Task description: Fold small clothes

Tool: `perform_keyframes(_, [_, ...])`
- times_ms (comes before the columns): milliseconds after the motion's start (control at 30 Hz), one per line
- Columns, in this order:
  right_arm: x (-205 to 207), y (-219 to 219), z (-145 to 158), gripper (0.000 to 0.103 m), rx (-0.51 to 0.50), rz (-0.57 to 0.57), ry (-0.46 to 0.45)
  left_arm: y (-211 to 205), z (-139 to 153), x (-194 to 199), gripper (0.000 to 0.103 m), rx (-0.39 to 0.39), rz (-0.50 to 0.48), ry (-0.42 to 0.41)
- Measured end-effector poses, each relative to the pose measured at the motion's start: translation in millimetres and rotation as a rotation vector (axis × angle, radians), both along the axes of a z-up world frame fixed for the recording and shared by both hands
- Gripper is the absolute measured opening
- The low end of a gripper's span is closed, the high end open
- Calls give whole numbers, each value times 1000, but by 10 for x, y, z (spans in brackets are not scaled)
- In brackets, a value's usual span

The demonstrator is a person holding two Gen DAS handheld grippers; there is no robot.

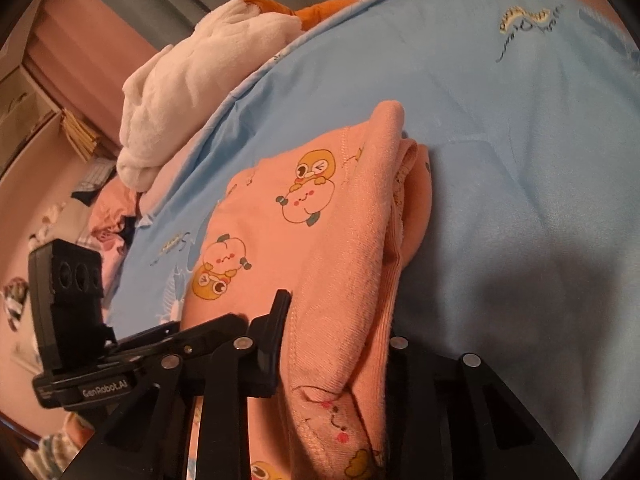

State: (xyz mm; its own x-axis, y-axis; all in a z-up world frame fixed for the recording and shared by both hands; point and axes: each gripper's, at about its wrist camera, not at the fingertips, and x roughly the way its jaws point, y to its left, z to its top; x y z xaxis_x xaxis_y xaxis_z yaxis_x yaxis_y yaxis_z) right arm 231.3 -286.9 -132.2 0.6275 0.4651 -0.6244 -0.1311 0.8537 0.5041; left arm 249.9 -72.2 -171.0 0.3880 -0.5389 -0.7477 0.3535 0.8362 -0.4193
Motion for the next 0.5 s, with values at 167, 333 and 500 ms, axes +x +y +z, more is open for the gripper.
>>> perform_keyframes(167, [-145, 90, 167, 28, -15, 9, -58, 4, 110, -112, 31, 18, 1, -28])
perform_keyframes(333, [-385, 228, 326, 28, -69, 32, -106, 56, 234, -335, 30, 32, -17, -59])
perform_keyframes(500, [-643, 291, 408, 28, -90, 45, -106, 144, 331, -615, 30, 18, -23, -59])
